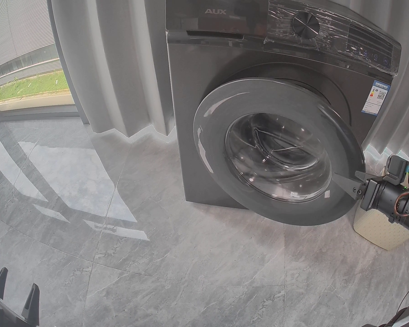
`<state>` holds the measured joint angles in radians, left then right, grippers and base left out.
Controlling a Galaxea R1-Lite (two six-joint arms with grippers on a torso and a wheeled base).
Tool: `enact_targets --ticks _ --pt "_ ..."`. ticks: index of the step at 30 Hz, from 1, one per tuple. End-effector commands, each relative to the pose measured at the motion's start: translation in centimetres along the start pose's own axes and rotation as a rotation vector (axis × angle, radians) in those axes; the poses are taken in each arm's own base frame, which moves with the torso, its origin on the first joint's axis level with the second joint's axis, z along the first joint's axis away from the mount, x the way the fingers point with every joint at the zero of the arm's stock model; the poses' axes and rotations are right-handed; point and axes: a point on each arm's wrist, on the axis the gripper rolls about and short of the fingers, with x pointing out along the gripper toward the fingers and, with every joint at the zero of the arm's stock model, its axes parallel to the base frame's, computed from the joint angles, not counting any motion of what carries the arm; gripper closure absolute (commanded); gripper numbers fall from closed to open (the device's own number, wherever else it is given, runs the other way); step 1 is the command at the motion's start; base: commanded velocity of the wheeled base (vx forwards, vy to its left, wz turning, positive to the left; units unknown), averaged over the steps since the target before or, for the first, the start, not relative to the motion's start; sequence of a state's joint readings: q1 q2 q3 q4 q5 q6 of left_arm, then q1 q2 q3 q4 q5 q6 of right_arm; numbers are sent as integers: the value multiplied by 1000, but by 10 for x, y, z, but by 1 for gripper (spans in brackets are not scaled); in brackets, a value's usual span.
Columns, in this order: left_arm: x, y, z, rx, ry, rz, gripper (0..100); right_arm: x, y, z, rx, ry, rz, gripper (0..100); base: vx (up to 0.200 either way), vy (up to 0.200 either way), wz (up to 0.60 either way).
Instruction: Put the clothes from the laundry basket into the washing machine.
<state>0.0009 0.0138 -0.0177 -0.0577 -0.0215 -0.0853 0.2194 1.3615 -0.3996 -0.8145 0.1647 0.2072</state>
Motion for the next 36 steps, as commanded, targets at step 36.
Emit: enact_targets --ticks 36 --pt "0 0 -4 1 3 1 0 -19 -2 -30 -183 38 96 0 0 0 -117"
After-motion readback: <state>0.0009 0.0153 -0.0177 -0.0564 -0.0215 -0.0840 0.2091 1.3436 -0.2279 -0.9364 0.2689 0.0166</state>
